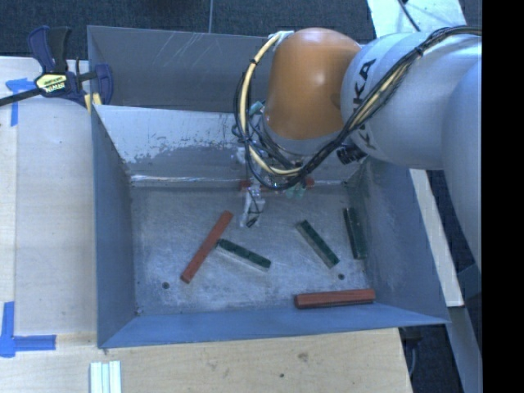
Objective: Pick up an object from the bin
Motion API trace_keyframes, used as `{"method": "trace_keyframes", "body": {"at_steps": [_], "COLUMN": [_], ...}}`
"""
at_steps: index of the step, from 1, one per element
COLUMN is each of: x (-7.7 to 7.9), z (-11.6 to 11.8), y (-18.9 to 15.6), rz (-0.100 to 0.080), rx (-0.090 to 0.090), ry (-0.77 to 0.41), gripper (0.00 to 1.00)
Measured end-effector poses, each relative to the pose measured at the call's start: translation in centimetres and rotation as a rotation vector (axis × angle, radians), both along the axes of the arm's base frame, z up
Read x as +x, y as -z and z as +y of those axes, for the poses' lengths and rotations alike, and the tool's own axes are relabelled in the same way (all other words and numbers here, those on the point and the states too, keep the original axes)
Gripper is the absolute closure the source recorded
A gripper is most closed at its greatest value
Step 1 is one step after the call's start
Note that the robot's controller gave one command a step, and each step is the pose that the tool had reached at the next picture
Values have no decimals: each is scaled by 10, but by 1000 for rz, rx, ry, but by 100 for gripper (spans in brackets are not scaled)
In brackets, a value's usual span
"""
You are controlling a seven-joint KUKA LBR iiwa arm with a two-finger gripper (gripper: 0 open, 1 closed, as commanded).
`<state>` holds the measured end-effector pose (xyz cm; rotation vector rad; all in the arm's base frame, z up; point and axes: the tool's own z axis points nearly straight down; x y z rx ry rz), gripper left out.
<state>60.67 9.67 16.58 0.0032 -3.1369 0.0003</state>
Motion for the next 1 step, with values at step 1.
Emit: {"method": "trace_keyframes", "body": {"at_steps": [1], "x": [-39], "z": [25], "y": [97], "rz": [-2], "rx": [-1], "ry": [251], "gripper": [0]}}
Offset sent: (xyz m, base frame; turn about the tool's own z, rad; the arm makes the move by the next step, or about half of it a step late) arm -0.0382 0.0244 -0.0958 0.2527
